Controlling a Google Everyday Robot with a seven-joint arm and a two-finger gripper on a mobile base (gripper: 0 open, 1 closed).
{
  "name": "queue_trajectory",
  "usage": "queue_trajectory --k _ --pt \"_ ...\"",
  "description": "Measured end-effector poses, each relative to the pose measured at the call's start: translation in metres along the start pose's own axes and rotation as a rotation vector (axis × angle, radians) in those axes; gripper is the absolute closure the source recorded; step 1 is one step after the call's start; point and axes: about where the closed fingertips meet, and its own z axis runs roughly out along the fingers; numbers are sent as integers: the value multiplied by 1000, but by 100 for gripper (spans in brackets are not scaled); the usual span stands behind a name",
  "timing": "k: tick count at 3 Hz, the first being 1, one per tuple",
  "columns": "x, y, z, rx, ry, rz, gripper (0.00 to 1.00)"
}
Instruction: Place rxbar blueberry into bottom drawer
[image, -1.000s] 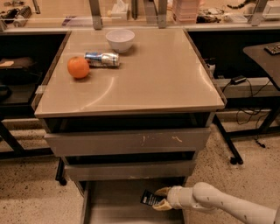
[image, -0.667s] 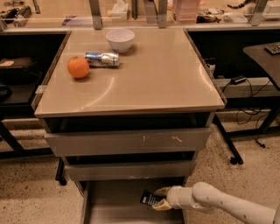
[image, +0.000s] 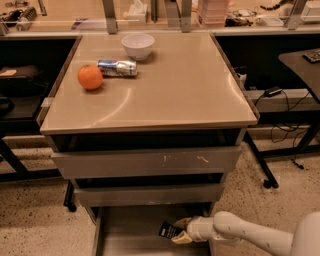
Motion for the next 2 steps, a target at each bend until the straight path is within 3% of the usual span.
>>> queue_trajectory --k 2 --pt "38 7 39 17 -37 -58 100"
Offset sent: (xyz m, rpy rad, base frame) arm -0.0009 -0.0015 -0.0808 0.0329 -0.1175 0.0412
